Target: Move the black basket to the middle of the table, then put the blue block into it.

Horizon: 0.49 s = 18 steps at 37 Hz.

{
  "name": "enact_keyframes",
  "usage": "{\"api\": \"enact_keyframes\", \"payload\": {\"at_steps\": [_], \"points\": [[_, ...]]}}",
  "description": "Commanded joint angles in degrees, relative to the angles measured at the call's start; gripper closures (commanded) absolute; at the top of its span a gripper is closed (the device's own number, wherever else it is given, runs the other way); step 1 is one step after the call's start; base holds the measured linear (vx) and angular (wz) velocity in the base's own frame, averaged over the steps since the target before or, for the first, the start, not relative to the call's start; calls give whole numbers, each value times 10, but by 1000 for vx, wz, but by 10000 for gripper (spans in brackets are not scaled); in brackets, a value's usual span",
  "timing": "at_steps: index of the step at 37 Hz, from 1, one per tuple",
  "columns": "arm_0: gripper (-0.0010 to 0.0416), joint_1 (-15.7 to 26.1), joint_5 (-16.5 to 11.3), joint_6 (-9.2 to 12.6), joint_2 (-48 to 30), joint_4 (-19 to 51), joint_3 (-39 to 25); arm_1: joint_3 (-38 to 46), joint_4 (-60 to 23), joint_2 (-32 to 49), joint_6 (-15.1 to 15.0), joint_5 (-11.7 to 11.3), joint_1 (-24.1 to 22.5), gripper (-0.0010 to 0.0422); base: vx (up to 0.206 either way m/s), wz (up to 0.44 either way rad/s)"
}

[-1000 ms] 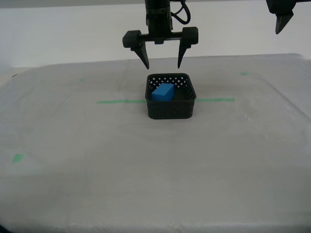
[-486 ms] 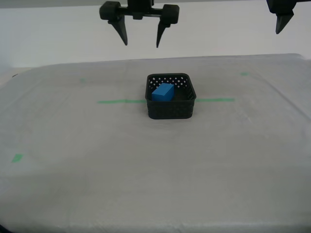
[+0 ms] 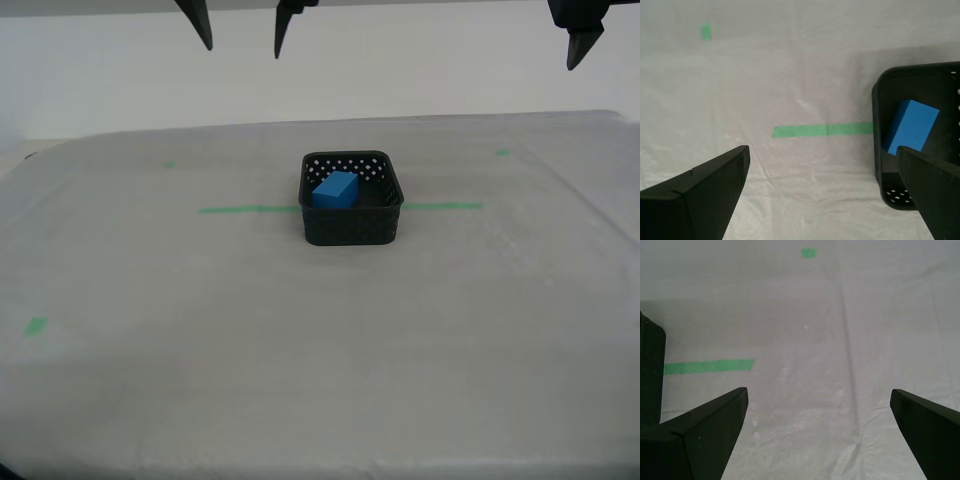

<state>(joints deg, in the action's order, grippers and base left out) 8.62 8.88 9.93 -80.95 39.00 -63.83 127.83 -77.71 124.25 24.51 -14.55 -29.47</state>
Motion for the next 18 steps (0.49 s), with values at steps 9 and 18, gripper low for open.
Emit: {"api": "enact_keyframes", "payload": {"at_steps": [9,18], "points": [[7,0,2,1,0,0,0,-267,170,-164,1,34,55,11,0,0],[7,0,2,1,0,0,0,-440,251,-266,-13,33,106,12,0,0]]}}
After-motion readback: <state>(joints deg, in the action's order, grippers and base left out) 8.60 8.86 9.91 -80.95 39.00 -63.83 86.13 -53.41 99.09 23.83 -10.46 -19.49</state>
